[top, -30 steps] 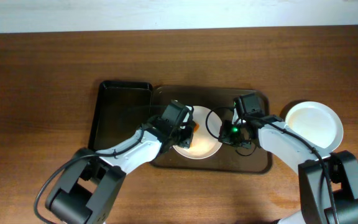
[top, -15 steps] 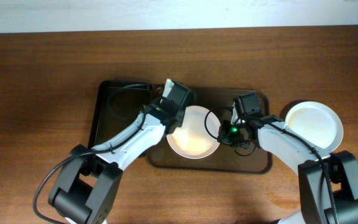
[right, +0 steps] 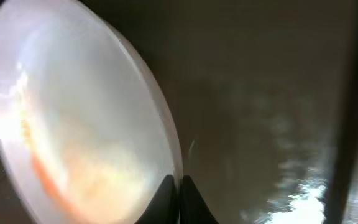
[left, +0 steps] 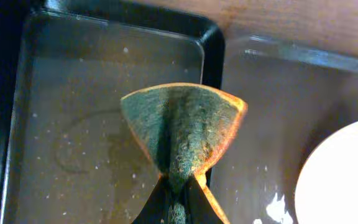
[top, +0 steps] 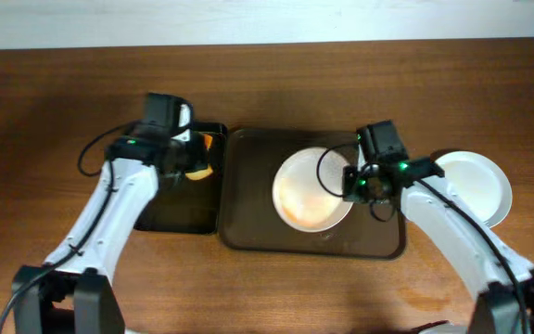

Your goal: Clean dirty plates on tray and stack at the side

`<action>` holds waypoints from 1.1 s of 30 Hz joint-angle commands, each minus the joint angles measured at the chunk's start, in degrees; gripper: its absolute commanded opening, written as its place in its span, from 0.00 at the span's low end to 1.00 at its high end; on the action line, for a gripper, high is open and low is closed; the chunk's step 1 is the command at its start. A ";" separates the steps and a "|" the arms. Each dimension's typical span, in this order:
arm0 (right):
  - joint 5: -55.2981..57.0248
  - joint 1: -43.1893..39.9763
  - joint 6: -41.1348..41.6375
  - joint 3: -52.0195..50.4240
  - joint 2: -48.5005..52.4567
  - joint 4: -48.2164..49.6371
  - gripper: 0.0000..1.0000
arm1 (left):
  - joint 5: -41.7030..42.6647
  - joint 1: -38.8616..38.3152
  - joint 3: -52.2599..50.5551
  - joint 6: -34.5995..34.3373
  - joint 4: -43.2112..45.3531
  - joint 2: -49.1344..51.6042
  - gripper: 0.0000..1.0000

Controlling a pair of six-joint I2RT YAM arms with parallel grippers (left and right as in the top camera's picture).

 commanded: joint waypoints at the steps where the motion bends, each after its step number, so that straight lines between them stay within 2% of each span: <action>1: 8.31 -0.07 -3.76 3.37 -4.57 -3.15 0.04 | 14.43 6.10 -4.61 7.39 3.04 0.35 0.00; 3: 14.93 0.02 -5.49 3.72 -7.10 -4.00 0.04 | 21.73 9.44 -7.08 10.71 6.01 1.86 0.00; 4: 22.77 0.66 -6.62 3.72 -8.07 -4.07 0.04 | 26.23 11.76 -7.87 12.83 6.86 4.00 0.00; 5: 30.32 1.81 -6.73 3.74 -8.44 -4.04 0.04 | 28.50 12.79 -7.89 14.32 7.13 5.60 0.00; 8: 41.05 7.08 -6.73 4.00 -8.55 -3.26 0.04 | 31.45 14.60 -7.89 16.13 9.05 10.67 0.00; 12: 63.98 16.63 -6.78 4.02 -8.55 -1.07 0.04 | 29.99 17.00 -7.89 16.06 10.71 16.09 0.00; 15: 65.64 19.98 -7.19 4.02 -8.52 -0.59 0.04 | 17.57 17.14 -7.89 14.34 10.45 17.64 0.00; 16: 65.37 20.74 -7.15 4.02 -8.55 -0.44 0.04 | 16.48 17.11 -7.89 13.86 10.45 17.64 0.00; 17: 65.35 21.05 -7.17 4.02 -8.55 -0.46 0.04 | 21.70 17.11 -7.89 14.01 10.45 17.64 0.00; 19: 65.18 20.94 -7.17 4.02 -8.55 -0.46 0.04 | 44.33 17.11 -7.89 24.52 10.49 17.64 0.00; 20: 65.16 20.94 -7.15 4.02 -8.55 -0.46 0.04 | 45.09 17.11 -7.89 24.65 10.82 17.64 0.00; 21: 64.83 20.94 -7.15 4.02 -8.55 -0.46 0.04 | 40.37 17.11 -7.89 23.58 10.86 17.64 0.00; 22: 63.87 20.94 -7.17 4.02 -8.55 -0.48 0.04 | 30.88 17.11 -7.89 19.50 10.56 17.64 0.00; 23: 63.78 20.94 -7.15 4.02 -8.55 -0.48 0.04 | 20.59 17.11 -7.89 14.05 9.92 17.64 0.00; 24: 62.71 20.94 -7.15 4.02 -8.55 -0.48 0.04 | 8.48 17.11 -7.89 5.31 8.17 17.64 0.00; 25: 61.86 20.94 -7.13 4.02 -8.55 -0.46 0.04 | 2.71 17.11 -7.89 -0.76 6.21 17.64 0.00; 26: 61.46 20.94 -6.93 4.02 -8.55 -0.46 0.04 | 1.88 17.11 -7.89 -3.34 5.20 17.64 0.00; 27: 61.13 20.94 -6.93 4.02 -8.55 -0.48 0.04 | 6.49 17.11 -7.87 -2.14 5.31 17.62 0.00; 28: 61.07 20.94 -6.93 4.02 -8.55 -0.46 0.04 | 16.85 17.07 -7.87 6.51 6.97 17.62 0.00; 29: 61.09 20.94 -6.51 4.02 -8.55 -0.48 0.04 | 31.08 17.05 -7.85 18.01 7.91 17.55 0.00; 30: 61.07 20.94 -6.03 4.02 -8.55 -0.46 0.04 | 35.76 17.07 -7.78 20.44 8.15 17.33 0.00; 32: 60.78 20.92 -4.74 4.02 -8.55 -0.46 0.04 | 34.60 17.09 -7.76 20.11 9.55 16.48 0.00; 33: 60.78 20.94 -4.74 4.02 -8.55 -0.46 0.04 | 12.66 17.05 -7.72 4.52 8.39 15.87 0.00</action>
